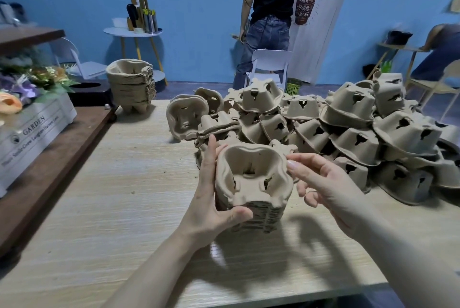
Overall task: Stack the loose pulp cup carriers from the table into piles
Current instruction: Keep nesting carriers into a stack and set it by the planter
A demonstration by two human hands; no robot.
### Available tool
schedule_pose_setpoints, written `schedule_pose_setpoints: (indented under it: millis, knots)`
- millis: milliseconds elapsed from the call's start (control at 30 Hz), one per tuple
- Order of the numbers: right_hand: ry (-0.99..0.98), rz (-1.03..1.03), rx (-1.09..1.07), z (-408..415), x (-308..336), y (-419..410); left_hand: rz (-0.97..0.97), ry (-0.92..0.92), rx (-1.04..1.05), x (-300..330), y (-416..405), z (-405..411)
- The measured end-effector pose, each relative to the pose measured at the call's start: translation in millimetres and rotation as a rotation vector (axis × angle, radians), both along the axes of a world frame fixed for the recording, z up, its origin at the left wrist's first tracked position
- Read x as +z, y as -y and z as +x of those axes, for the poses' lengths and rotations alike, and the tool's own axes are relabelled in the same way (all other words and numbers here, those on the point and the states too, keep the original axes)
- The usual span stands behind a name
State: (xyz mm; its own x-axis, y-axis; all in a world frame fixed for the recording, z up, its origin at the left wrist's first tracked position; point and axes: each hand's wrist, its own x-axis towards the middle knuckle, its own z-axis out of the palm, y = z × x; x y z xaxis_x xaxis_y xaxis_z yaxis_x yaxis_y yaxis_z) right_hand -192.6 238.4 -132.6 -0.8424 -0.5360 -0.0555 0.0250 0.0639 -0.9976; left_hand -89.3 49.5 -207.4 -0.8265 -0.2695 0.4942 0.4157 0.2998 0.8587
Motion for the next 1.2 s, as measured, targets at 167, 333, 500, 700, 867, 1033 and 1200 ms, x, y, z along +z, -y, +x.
schedule_pose_setpoints:
  millis: [167,333,500,700,867,1033,1200]
  knots:
    - [0.001,0.005,0.069,4.1,-7.1,1.3,-0.078,-0.046,0.062,0.2,0.4,-0.2]
    - [-0.177,0.016,-0.029,-27.3,-9.9,0.3,-0.079,-0.061,0.089,0.9,0.2,-1.5]
    - [-0.582,0.353,-0.157,-94.6,-27.7,9.5,-0.058,-0.059,0.104,0.6,-1.5,-1.1]
    - [-0.707,0.711,0.083,-114.7,-27.7,38.3,-0.056,-0.047,0.102,0.0,0.2,-0.4]
    - [-0.875,0.82,0.087,-110.8,-29.9,33.5,-0.062,-0.042,0.097,0.5,0.8,-0.1]
    - [-0.924,0.603,0.022,-99.1,-34.4,3.3,-0.065,-0.042,0.09,0.7,1.1,-0.6]
    - [-0.906,0.443,-0.034,-79.2,-28.0,-22.4,-0.064,-0.058,0.092,2.9,-0.4,0.1]
